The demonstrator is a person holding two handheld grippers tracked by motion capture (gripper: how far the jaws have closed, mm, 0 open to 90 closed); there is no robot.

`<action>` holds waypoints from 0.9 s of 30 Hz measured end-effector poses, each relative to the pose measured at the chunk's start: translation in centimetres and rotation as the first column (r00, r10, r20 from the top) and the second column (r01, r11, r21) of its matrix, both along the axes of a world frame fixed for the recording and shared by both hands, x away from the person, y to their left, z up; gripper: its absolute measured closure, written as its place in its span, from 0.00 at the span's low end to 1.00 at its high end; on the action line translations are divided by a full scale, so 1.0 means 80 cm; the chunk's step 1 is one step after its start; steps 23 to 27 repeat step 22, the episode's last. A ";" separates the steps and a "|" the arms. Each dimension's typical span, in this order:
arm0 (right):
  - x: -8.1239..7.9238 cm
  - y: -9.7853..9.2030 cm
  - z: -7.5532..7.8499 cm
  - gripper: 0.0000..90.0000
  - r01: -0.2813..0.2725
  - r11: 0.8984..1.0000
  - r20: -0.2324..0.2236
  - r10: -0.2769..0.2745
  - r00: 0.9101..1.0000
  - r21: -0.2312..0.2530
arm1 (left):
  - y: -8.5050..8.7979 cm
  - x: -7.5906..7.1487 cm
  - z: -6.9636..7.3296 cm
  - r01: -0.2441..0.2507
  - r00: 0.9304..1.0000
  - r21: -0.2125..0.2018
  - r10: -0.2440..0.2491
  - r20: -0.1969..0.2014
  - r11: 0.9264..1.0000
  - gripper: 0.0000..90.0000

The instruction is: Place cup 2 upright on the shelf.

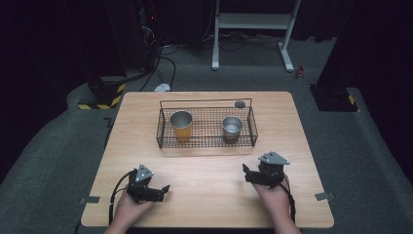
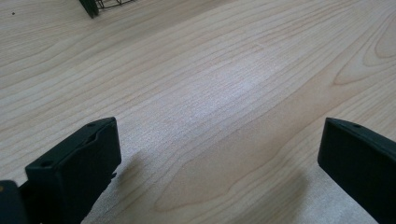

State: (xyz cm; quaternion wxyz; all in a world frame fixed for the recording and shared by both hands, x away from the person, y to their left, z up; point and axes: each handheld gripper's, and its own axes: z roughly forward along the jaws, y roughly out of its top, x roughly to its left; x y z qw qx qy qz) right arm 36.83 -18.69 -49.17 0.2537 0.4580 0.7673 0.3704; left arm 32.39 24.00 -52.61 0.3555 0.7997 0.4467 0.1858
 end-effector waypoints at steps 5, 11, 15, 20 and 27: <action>-0.020 -0.020 -0.022 0.10 0.026 1.000 -0.053 -0.026 0.998 -0.017 | -0.001 -0.001 0.000 -0.001 1.000 0.002 0.001 0.003 1.000 0.00; -0.036 -0.032 -0.041 0.10 0.039 0.998 -0.143 -0.046 0.989 -0.053 | -0.001 -0.001 0.000 0.002 1.000 0.006 -0.002 0.001 1.000 0.00; -0.039 -0.031 -0.041 0.11 0.048 0.997 -0.143 -0.056 0.988 -0.054 | -0.001 -0.001 -0.001 0.005 1.000 0.008 -0.005 -0.003 1.000 0.00; -0.037 -0.033 -0.042 0.10 0.041 0.998 -0.153 -0.046 0.987 -0.040 | 0.000 0.000 -0.001 0.009 1.000 0.007 -0.009 -0.011 1.000 0.00; -0.037 -0.033 -0.042 0.10 0.040 0.998 -0.156 -0.046 0.987 -0.040 | -0.001 0.000 -0.001 0.009 1.000 0.012 -0.009 -0.010 1.000 0.00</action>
